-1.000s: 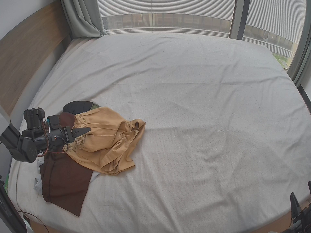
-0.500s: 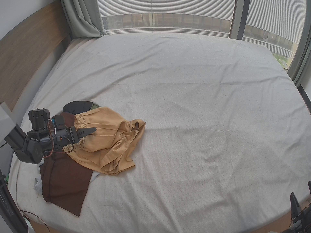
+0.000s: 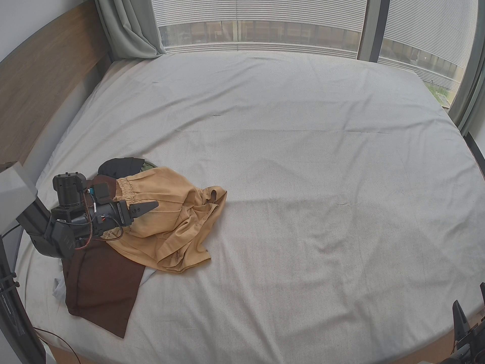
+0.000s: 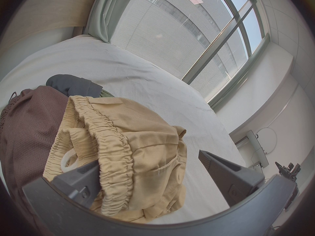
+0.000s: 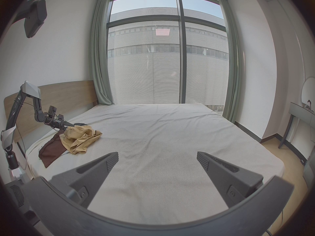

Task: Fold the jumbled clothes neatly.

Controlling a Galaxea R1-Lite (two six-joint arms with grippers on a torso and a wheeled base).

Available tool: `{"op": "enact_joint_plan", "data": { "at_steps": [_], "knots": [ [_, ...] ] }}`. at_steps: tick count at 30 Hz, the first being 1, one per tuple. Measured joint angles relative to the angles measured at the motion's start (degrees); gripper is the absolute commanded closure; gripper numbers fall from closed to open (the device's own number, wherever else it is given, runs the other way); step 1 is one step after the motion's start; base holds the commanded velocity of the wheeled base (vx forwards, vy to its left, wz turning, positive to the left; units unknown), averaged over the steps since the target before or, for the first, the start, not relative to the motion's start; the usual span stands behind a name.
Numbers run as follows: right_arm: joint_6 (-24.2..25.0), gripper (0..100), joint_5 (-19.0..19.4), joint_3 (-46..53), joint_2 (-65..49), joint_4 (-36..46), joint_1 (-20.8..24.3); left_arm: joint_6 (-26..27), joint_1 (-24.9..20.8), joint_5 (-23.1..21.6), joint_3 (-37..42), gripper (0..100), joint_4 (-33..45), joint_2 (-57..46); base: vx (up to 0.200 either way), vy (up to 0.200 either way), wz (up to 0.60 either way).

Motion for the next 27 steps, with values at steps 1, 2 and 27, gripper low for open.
{"op": "enact_joint_plan", "data": {
  "at_steps": [1, 2, 27],
  "knots": [
    [0.0, 0, 0.0, 0.0, 0.0, 0.0, 0.0, 0.0, 0.0, 0.0, -0.1, 100, -0.1, 0.2, 0.0, 0.0, 0.0],
    [0.0, 0, 0.0, 0.0, 0.0, 0.0, 0.0, 0.0, 0.0, 0.0, -0.1, 100, -0.1, 0.3, 0.0, 0.0, 0.0],
    [0.1, 0, 0.0, 0.0, 0.0, 0.0, 0.0, -6.0, -2.5, -0.9, 5.5, 100, -3.2, -5.0, 0.0, 0.0, 0.0]
  ]
}}
